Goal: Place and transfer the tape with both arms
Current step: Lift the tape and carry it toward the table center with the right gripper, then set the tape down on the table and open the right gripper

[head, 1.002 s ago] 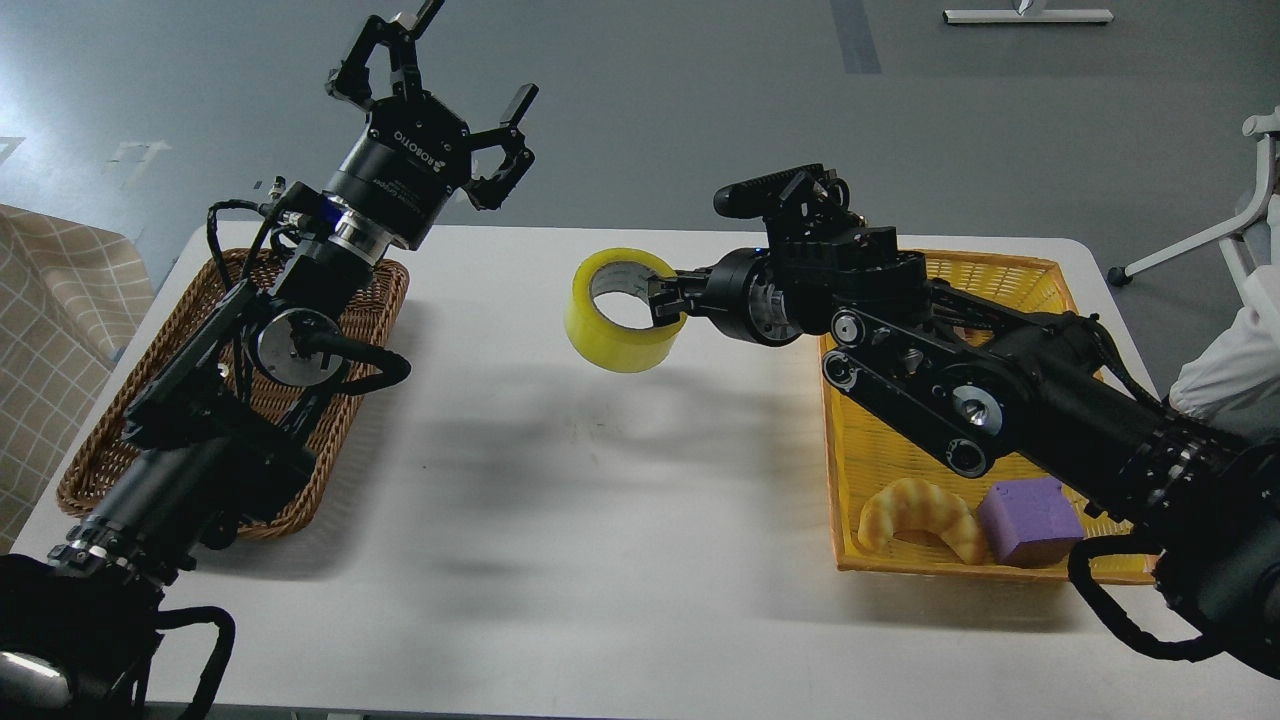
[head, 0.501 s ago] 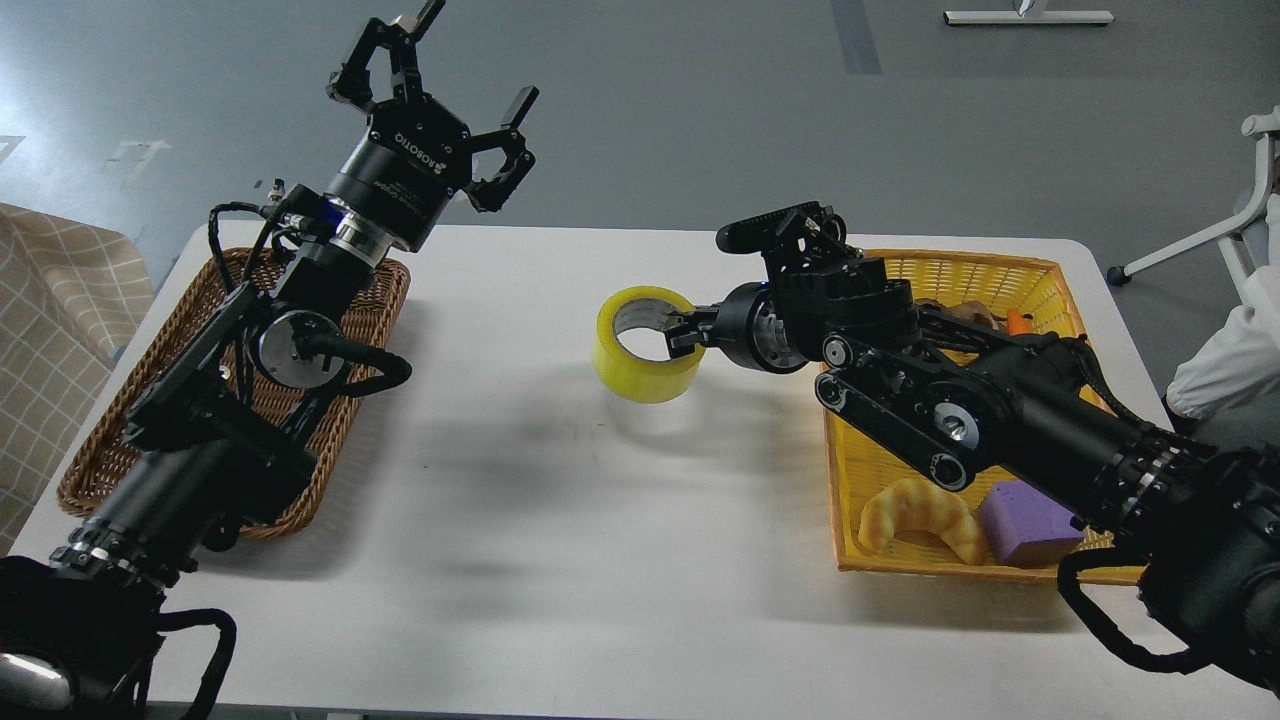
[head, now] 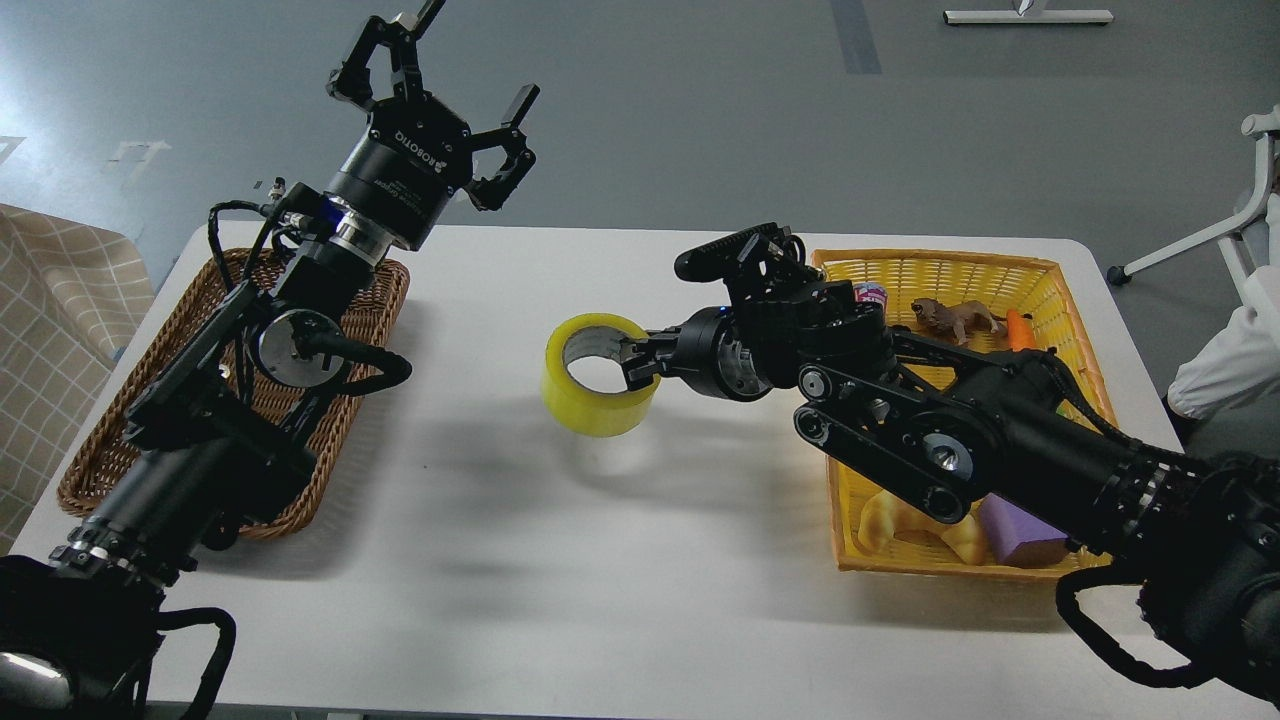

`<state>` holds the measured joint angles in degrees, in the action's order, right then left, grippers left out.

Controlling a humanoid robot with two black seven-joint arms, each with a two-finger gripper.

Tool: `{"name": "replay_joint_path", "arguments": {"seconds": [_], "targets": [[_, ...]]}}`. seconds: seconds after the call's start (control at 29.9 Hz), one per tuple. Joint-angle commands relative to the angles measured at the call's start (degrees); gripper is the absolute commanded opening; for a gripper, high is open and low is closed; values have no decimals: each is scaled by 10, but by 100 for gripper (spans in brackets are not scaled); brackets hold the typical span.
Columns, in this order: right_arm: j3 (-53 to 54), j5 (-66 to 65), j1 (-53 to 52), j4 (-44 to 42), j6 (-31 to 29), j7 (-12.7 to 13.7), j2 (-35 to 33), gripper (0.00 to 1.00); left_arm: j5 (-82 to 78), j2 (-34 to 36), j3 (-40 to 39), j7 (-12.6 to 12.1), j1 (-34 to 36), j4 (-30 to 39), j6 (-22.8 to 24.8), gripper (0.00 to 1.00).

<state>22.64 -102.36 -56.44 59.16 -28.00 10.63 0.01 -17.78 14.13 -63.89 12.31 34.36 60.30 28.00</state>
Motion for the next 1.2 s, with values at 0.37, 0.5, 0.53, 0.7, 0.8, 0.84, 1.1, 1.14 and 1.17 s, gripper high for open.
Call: {"name": "replay_joint_path", "arguments": {"seconds": [0.37,0.5,0.53,0.7,0.8,0.84,1.1,1.14,1.17], "targets": [[-30,-14,17,11,0,2,0,0,0,0,-1,0,0,1,0,98],[-30,-61,25,11,0,2,0,0,0,0,-1,0,1,2,0,98],[-30,-61,25,11,0,2,0,0,0,0,-1,0,1,2,0,98],[-30,-70,31,11,0,1,0,0,0,0,-1,0,-1,2,0,98],[-30,-70,33,10,0,1,0,0,0,0,-1,0,-1,2,0,98],[-31,-70,34,9,0,1,0,0,0,-1,-1,0,-1,2,0,98],[-43,-69,59,9,0,1,0,0,0,0,-1,0,-1,2,0,98],[-43,-69,60,9,0,1,0,0,0,0,-1,0,-1,2,0,98],[-43,-69,60,9,0,1,0,0,0,0,-1,0,-1,2,0,98]]}}
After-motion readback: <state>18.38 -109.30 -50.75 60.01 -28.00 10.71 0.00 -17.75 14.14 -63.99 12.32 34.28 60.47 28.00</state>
